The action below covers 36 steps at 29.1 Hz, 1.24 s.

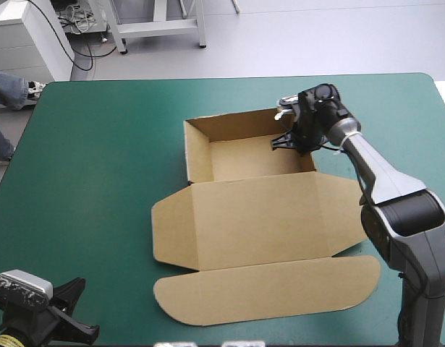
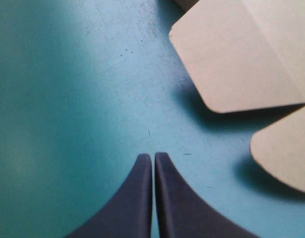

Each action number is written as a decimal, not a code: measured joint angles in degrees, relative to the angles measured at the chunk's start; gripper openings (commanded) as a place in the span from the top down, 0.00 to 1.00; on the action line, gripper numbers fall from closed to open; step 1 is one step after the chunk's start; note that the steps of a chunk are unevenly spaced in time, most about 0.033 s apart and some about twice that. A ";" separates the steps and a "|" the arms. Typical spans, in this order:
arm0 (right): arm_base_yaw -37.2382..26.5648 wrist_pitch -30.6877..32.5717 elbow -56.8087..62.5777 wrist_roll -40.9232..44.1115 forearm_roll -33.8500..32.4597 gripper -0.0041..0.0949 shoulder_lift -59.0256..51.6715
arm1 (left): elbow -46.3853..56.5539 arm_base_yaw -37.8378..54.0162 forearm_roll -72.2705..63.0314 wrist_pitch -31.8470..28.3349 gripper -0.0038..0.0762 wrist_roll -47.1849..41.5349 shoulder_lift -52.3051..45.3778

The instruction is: Fold the box

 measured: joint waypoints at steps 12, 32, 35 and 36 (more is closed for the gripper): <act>-25.16 0.29 0.00 -5.50 -0.77 0.98 0.00 | 0.00 0.00 0.00 -0.04 0.96 -0.25 0.00; -48.96 -0.14 0.00 -7.79 -0.32 0.97 0.00 | 0.00 0.00 0.00 -0.04 0.96 -0.42 0.00; -48.96 -0.14 0.00 -6.38 -0.43 0.87 0.00 | 0.00 0.00 0.00 -0.04 0.96 -0.42 0.00; -48.96 -0.14 0.00 -6.05 -0.55 0.82 0.00 | 0.00 0.00 0.00 -0.04 0.96 -0.42 0.00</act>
